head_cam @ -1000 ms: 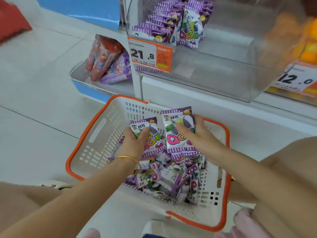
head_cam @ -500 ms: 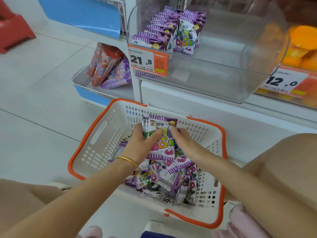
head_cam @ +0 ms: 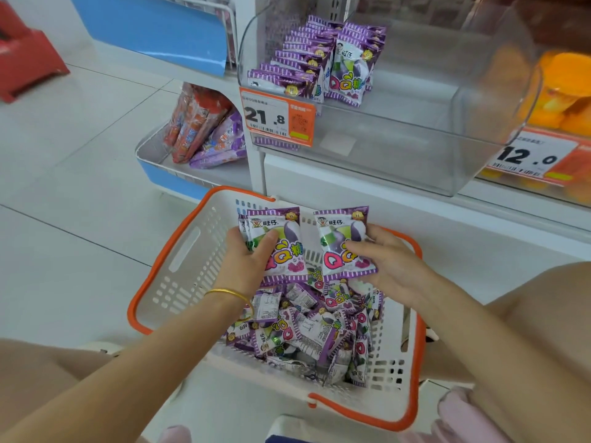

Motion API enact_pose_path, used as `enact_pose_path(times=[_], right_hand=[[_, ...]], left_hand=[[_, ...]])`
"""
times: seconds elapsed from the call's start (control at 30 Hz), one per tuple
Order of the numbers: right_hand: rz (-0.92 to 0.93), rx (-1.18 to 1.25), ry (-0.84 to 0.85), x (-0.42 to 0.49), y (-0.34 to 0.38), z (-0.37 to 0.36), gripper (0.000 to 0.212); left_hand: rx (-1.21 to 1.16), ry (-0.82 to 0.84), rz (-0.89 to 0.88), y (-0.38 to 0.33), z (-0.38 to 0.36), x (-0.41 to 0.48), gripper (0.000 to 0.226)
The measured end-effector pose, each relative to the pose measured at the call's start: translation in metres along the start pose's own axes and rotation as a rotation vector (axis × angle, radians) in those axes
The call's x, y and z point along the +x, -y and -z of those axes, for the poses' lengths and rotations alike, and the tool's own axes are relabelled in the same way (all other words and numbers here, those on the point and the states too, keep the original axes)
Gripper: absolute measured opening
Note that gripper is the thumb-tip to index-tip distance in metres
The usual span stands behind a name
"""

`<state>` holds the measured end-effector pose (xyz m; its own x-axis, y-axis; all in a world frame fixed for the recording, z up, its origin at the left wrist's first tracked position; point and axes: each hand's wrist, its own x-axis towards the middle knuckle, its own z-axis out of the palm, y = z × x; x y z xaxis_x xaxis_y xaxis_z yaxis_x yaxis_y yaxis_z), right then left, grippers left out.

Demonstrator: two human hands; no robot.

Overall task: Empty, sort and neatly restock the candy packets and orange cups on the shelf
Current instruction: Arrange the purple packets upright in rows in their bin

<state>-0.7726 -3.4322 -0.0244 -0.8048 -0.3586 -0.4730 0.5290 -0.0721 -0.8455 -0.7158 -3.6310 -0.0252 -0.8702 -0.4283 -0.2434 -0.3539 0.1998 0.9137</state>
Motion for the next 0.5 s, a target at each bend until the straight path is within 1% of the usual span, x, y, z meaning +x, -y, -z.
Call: enact_pose_path(times=[0.07,0.1,0.17,0.23,0.3,0.37,0.47,0.5], right_hand=[[-0.032,0.118,0.027,0.000,0.000,-0.006,0.034],[-0.042,0.124,0.033,0.000,-0.001,-0.010,0.035],[-0.022,0.075,-0.008,-0.001,-0.008,-0.022,0.029],[0.040,0.032,-0.105,0.000,-0.017,-0.030,0.023],[0.125,-0.052,-0.178,0.000,-0.024,-0.036,0.025],[0.162,-0.142,-0.188,-0.001,-0.027,-0.040,0.025],[0.154,-0.191,-0.103,-0.003,-0.025,-0.046,0.030],[0.144,-0.196,-0.075,-0.002,-0.025,-0.046,0.035]], left_hand=[[-0.018,0.009,0.028,0.003,-0.005,-0.003,0.036],[-0.015,0.015,0.036,0.006,-0.009,-0.004,0.039],[0.009,0.034,0.043,0.008,-0.016,-0.008,0.051],[-0.006,0.055,0.047,0.007,-0.022,-0.012,0.067],[-0.063,0.062,0.052,0.004,-0.025,-0.015,0.074],[-0.107,0.066,0.049,0.001,-0.027,-0.016,0.063],[-0.126,0.115,0.053,-0.004,-0.026,-0.017,0.039],[-0.146,0.137,0.048,-0.006,-0.025,-0.017,0.041]])
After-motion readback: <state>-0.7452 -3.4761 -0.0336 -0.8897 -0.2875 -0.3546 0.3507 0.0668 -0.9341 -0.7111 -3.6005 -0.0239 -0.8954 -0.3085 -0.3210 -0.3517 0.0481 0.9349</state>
